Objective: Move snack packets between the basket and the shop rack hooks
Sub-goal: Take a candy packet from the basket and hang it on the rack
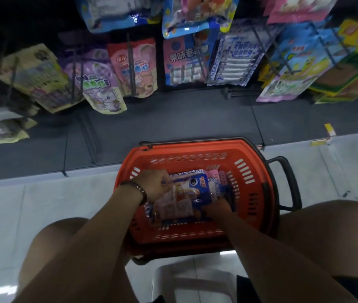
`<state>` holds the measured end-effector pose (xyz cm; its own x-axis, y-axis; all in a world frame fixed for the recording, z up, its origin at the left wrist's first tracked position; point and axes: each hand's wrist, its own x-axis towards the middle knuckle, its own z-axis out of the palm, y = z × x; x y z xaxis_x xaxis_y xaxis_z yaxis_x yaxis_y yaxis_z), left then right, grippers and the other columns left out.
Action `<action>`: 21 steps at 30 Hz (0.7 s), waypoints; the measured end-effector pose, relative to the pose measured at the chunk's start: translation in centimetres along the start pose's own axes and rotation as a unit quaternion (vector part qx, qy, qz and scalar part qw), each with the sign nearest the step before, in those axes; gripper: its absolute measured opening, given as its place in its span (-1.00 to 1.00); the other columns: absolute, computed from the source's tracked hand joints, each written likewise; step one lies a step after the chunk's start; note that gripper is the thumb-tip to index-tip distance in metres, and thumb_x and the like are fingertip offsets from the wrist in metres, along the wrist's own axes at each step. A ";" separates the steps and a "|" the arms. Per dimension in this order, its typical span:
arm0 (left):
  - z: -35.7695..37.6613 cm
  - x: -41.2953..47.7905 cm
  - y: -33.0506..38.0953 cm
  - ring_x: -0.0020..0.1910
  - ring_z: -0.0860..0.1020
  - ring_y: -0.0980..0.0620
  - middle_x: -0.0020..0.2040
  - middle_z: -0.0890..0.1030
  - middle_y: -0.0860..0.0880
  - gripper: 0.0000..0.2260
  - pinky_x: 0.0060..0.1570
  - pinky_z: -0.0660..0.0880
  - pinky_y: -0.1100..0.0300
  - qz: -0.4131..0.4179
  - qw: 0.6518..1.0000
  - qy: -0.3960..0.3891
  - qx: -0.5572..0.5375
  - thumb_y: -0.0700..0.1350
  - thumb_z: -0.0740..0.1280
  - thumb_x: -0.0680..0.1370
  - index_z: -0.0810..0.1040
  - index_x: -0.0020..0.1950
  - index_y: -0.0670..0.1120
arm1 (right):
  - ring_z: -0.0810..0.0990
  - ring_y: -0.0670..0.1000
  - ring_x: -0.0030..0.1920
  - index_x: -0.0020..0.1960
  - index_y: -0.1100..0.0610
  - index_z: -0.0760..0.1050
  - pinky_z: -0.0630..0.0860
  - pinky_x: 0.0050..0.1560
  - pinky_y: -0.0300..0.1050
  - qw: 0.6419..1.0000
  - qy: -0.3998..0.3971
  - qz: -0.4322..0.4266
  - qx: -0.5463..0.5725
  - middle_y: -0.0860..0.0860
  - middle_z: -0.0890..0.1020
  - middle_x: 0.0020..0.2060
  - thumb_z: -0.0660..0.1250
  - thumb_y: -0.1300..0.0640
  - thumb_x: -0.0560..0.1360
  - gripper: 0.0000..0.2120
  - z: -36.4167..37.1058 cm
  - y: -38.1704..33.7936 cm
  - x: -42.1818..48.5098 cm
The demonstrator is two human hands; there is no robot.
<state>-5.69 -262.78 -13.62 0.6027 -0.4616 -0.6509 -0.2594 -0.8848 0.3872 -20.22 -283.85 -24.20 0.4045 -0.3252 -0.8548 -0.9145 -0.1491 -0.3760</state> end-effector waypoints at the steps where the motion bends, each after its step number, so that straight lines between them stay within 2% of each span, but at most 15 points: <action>1: 0.0 0.0 0.0 0.03 0.61 -0.05 0.15 0.67 -0.04 -0.88 -0.01 0.52 0.11 0.004 1.000 -0.003 0.008 0.13 0.37 0.65 0.57 0.10 0.12 | 0.62 0.05 -0.05 0.17 0.11 0.58 0.56 -0.08 -0.13 1.000 0.014 0.009 0.017 0.05 0.62 0.00 0.49 0.20 0.54 -0.77 0.1 0.0 0.1; 2: 0.1 0.0 0.1 0.03 0.60 -0.06 0.15 0.66 -0.05 -0.88 -0.02 0.50 0.10 0.006 1.000 -0.007 0.012 0.12 0.36 0.65 0.57 0.08 0.10 | 0.67 0.07 -0.07 0.12 0.14 0.60 0.60 -0.10 -0.12 0.999 0.024 0.018 0.028 0.07 0.66 -0.01 0.50 0.19 0.52 -0.81 0.3 0.1 0.1; 5: 0.2 -0.2 0.3 0.11 0.62 -0.09 0.14 0.67 -0.03 -0.86 0.09 0.55 0.06 0.001 1.000 -0.014 0.000 0.08 0.37 0.63 0.63 0.10 0.07 | 0.73 0.19 0.00 0.16 0.27 0.67 0.71 0.07 0.12 0.995 0.049 0.011 0.081 0.17 0.74 0.01 0.54 0.21 0.49 -0.73 1.3 0.0 0.5; 8: 0.2 -0.7 0.4 0.09 0.62 -0.10 0.11 0.67 -0.02 -0.86 0.04 0.51 0.11 -0.010 1.000 -0.026 0.000 0.04 0.36 0.63 0.65 0.06 0.02 | 0.68 0.07 -0.07 0.19 0.20 0.65 0.65 -0.01 -0.01 0.995 0.022 -0.032 0.095 0.10 0.70 0.02 0.43 0.21 0.61 -0.83 1.7 -0.5 -0.1; 10: 0.1 -1.3 0.6 0.12 0.63 -0.13 0.13 0.68 -0.07 -0.81 0.11 0.54 0.08 -0.020 0.999 -0.036 0.009 0.01 0.35 0.64 0.67 0.12 -0.05 | 0.70 0.08 -0.04 0.13 0.16 0.66 0.68 0.08 0.09 0.990 0.002 -0.076 0.122 0.12 0.72 0.05 0.37 0.21 0.65 -0.88 1.6 -0.5 -1.0; 12: -0.1 -1.7 0.7 0.17 0.63 -0.14 0.20 0.68 -0.11 -0.78 0.18 0.55 0.07 -0.029 0.999 -0.034 0.014 -0.03 0.35 0.64 0.65 0.22 -0.09 | 0.73 0.23 0.09 0.17 0.15 0.67 0.66 0.22 0.28 0.974 -0.032 -0.118 0.189 0.21 0.75 0.12 0.33 0.22 0.67 -0.84 1.4 -0.2 -2.2; 13: -0.2 -1.9 0.7 0.19 0.62 -0.14 0.24 0.66 -0.13 -0.76 0.18 0.54 0.07 -0.031 0.999 -0.029 0.013 -0.04 0.35 0.64 0.62 0.28 -0.07 | 0.74 0.26 0.11 0.22 0.18 0.65 0.66 0.21 0.28 0.965 -0.050 -0.132 0.220 0.23 0.74 0.13 0.29 0.25 0.70 -0.81 1.0 -0.3 -3.0; 15: -0.2 -2.4 0.6 0.25 0.60 -0.14 0.36 0.61 -0.13 -0.62 0.20 0.52 0.09 -0.034 0.999 -0.016 -0.003 -0.06 0.40 0.61 0.52 0.43 0.02 | 0.76 0.18 -0.02 0.25 0.23 0.60 0.72 0.01 0.09 0.957 -0.056 -0.141 0.246 0.24 0.74 0.08 0.21 0.33 0.72 -0.78 -0.2 -1.4 -5.1; 17: -0.2 -2.9 0.1 0.41 0.53 -0.16 0.50 0.50 -0.12 -0.34 0.34 0.50 0.06 -0.023 0.999 0.020 -0.033 -0.06 0.51 0.52 0.38 0.58 0.12 | 0.75 0.04 -0.20 0.26 0.25 0.57 0.70 -0.21 -0.07 0.954 -0.057 -0.173 0.236 0.24 0.72 0.03 0.19 0.35 0.72 -0.78 -1.5 -2.6 -6.8; 19: 0.0 -3.5 -0.5 0.49 0.45 -0.11 0.57 0.41 -0.05 -0.06 0.47 0.44 -0.01 -0.003 0.995 0.058 -0.078 -0.02 0.63 0.35 0.26 0.64 0.18 | 0.75 0.00 -0.24 0.28 0.18 0.55 0.69 -0.30 -0.06 0.954 -0.065 -0.199 0.213 0.16 0.74 -0.03 0.20 0.30 0.74 -0.79 -3.2 -3.5 -8.8; 21: -0.2 -4.3 -0.6 0.44 0.47 0.04 0.50 0.44 0.11 0.00 0.47 0.46 -0.03 0.033 0.989 0.074 -0.124 0.03 0.68 0.23 0.30 0.60 0.20 | 0.76 0.00 -0.21 0.24 0.08 0.55 0.68 -0.36 -0.07 0.953 -0.074 -0.217 0.198 0.07 0.75 -0.09 0.21 0.22 0.75 -0.83 -5.1 -4.1 -11.0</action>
<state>-8.00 -260.24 -10.93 0.6991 -0.4878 -0.5227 -0.1210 -0.8013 0.5859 -20.85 -284.42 -11.43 0.7667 -0.1733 -0.6181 -0.6034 0.1343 -0.7861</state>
